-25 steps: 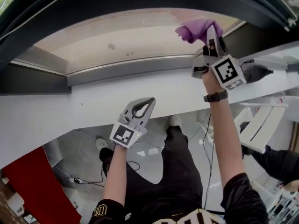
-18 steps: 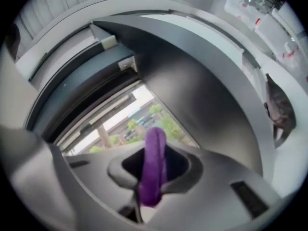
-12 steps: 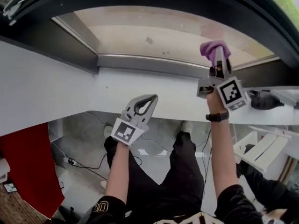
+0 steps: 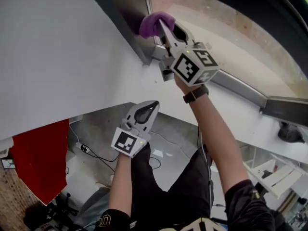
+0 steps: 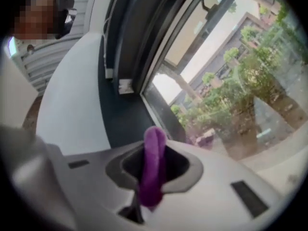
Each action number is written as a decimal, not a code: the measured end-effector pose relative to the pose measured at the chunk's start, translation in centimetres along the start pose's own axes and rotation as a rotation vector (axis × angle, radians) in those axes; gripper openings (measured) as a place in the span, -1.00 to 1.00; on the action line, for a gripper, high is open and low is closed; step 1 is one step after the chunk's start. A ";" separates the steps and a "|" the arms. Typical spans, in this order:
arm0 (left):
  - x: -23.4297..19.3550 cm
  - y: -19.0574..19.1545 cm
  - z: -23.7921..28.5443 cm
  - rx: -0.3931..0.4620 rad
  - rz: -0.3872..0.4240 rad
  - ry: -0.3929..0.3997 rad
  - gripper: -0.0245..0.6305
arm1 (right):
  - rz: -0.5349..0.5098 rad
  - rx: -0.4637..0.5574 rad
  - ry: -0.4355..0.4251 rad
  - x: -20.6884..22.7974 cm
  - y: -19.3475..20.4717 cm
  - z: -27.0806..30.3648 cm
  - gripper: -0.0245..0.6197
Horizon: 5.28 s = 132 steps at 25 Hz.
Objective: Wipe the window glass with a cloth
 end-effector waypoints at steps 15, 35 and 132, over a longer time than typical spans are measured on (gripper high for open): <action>13.9 1.1 13.8 0.015 -0.040 0.339 -0.90 | -0.066 0.067 0.419 15.8 -10.3 -25.0 -0.70; 21.2 4.1 19.0 -0.011 -0.058 0.400 -0.90 | -0.133 0.128 0.788 22.6 -12.5 -40.9 -0.70; 27.7 10.0 24.8 -0.055 0.106 0.569 -0.90 | -0.017 -0.082 1.030 38.0 -3.1 -50.8 -0.70</action>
Point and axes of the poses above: the fingertips, and each gripper's own axes: z forward along the fingers, x to its right, y out of its underside, the point moved 6 cm from there along -z, backward along the fingers, and after that the axes turned 3 degrees about z, right-handed, at the moved point
